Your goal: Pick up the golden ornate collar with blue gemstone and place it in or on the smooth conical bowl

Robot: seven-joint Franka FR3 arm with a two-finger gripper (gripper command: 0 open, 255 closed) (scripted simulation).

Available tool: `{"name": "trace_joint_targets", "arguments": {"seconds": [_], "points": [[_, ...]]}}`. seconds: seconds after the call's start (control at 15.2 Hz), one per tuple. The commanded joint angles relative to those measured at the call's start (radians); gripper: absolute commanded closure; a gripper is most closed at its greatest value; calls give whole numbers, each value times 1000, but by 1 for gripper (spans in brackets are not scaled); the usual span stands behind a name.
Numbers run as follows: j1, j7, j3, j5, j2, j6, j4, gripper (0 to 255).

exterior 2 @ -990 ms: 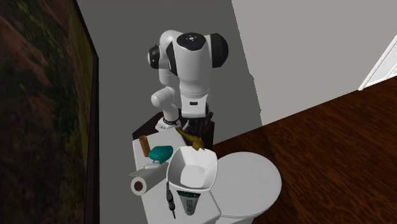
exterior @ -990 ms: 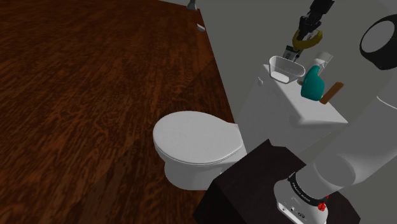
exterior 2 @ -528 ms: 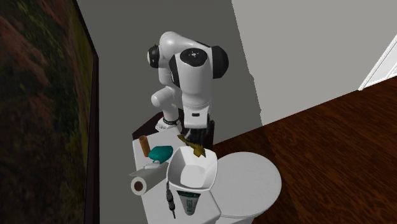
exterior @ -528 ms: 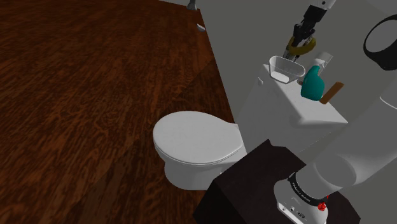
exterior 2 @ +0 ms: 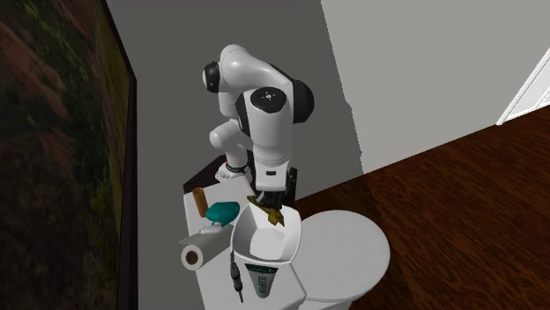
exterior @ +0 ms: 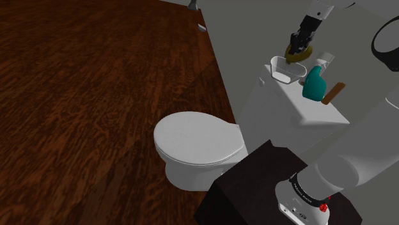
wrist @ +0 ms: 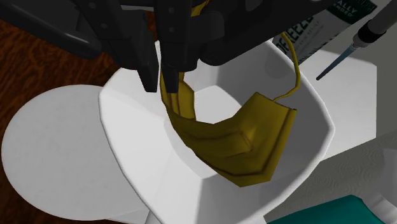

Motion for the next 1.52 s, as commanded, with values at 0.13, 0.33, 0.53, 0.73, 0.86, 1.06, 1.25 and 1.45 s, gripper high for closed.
{"name": "trace_joint_targets", "arguments": {"seconds": [0.13, 0.33, 0.53, 0.73, 0.86, 1.06, 1.25, 1.45], "points": [[1, -1, 0, 0, 0, 16, -16, 255], [1, -1, 0, 0, 0, 16, -16, 255], [1, -1, 0, 0, 0, 16, -16, 0], [1, -1, 0, 0, 0, 16, -16, 0], [-4, -3, -2, 4, 9, -20, 28, 0], [-21, -13, -10, 25, 48, -128, 169, 0], [-21, -13, -10, 25, 47, -128, 169, 0], [-21, -13, -10, 25, 48, -128, 169, 0]]}}
